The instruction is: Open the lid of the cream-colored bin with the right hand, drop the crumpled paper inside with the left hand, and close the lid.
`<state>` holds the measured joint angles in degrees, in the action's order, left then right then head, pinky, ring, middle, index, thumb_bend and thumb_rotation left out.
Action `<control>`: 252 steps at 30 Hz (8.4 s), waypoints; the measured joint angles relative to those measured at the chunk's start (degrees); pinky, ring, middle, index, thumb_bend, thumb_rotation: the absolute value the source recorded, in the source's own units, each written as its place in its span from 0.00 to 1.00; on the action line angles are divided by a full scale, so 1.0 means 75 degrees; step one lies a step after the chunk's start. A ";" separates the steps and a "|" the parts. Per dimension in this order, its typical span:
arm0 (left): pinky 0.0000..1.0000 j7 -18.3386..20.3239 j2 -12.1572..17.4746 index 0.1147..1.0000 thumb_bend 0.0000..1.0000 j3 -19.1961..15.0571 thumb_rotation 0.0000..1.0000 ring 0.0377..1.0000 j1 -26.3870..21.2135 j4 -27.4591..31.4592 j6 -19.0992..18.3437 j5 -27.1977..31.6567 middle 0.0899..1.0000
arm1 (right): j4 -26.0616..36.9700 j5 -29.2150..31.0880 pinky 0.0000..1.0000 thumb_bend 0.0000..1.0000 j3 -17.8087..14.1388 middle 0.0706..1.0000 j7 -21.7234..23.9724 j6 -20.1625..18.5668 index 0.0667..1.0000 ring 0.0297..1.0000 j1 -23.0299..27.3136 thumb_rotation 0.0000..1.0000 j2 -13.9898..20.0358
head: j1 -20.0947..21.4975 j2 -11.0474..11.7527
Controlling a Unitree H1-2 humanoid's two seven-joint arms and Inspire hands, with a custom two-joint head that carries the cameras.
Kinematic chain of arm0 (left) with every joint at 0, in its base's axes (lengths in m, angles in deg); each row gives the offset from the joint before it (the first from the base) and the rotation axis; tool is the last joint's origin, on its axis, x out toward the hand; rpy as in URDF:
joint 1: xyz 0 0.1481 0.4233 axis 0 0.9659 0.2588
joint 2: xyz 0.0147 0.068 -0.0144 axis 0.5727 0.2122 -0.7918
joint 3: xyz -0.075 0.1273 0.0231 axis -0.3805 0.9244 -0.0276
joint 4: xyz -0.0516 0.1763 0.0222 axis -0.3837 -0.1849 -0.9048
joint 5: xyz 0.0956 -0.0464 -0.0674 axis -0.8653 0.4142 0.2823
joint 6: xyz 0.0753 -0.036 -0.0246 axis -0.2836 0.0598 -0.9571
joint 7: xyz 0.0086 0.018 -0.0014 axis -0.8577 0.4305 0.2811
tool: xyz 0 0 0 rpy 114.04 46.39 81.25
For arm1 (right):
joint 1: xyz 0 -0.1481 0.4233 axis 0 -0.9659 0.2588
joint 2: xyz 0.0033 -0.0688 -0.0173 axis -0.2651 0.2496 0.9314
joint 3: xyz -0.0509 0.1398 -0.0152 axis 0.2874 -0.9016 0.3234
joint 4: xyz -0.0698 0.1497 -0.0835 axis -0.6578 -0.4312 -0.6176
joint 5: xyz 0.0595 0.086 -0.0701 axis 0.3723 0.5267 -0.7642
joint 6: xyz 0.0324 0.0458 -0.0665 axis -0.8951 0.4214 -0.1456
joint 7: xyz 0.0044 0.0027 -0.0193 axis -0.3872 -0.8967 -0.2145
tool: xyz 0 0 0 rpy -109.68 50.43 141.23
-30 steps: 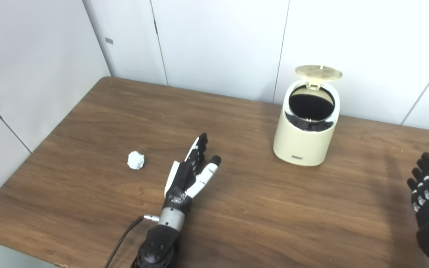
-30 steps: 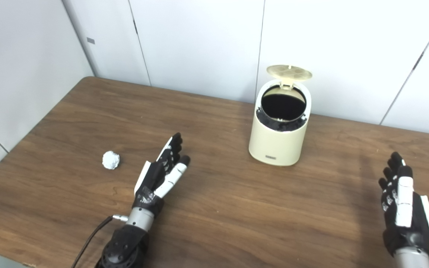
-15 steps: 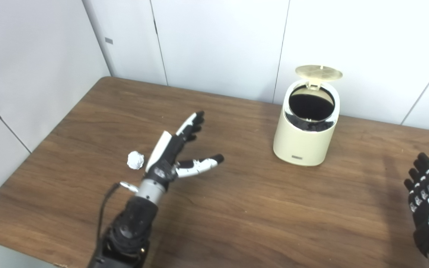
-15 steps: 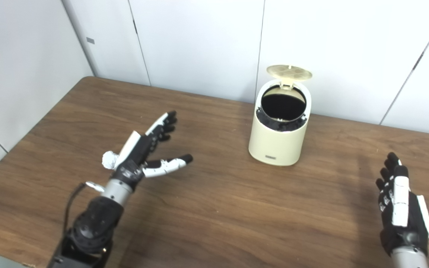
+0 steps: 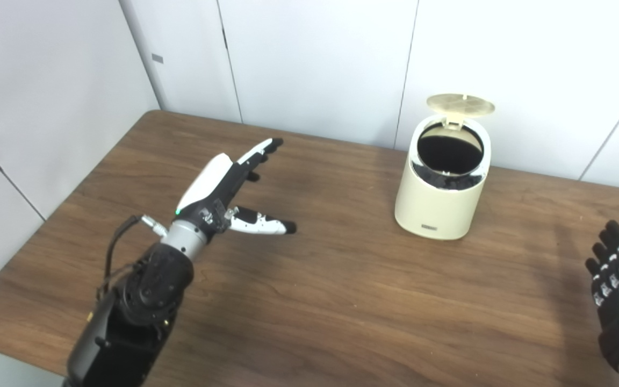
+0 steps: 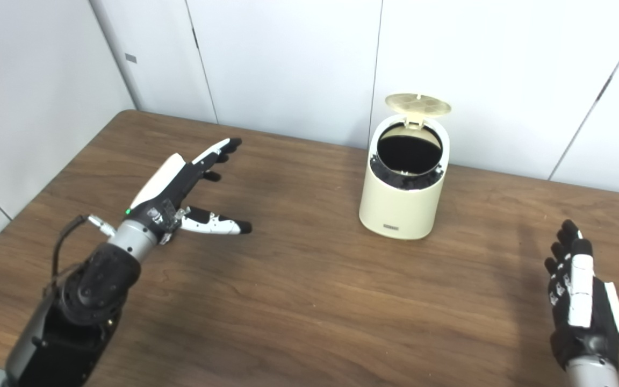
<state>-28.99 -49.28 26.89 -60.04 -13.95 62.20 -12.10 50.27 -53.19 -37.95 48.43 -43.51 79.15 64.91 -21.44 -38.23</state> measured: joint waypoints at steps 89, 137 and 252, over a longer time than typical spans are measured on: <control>0.59 0.2309 0.1243 0.68 0.79 -0.0647 0.00 0.63 0.0344 -0.1791 0.0033 -0.2362 0.66 | 0.0051 0.0368 0.93 0.51 -0.0158 0.93 -0.0072 -0.0428 0.89 0.95 0.0068 1.00 -0.0044 | -0.0211 -0.0234; 0.41 0.3152 0.1196 0.38 0.50 -0.0392 0.00 0.45 -0.0224 -0.2219 0.0034 -0.3548 0.50 | -0.0129 0.0465 0.90 0.52 -0.0216 0.88 -0.0073 -0.0364 0.86 0.91 0.0088 1.00 -0.0056 | -0.0117 -0.0293; 0.29 -0.1173 -0.3007 0.44 0.47 0.2359 0.00 0.39 -0.4212 -0.4154 0.1850 -0.3093 0.49 | -0.1505 -0.0099 0.93 0.59 0.0244 0.88 -0.0167 0.2042 0.87 0.92 0.0082 1.00 -0.0456 | 0.2848 0.0562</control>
<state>-37.79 -71.83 44.58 -91.63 -45.10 76.08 -35.30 38.99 -53.93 -36.13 47.17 -28.19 79.76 61.50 -0.09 -34.01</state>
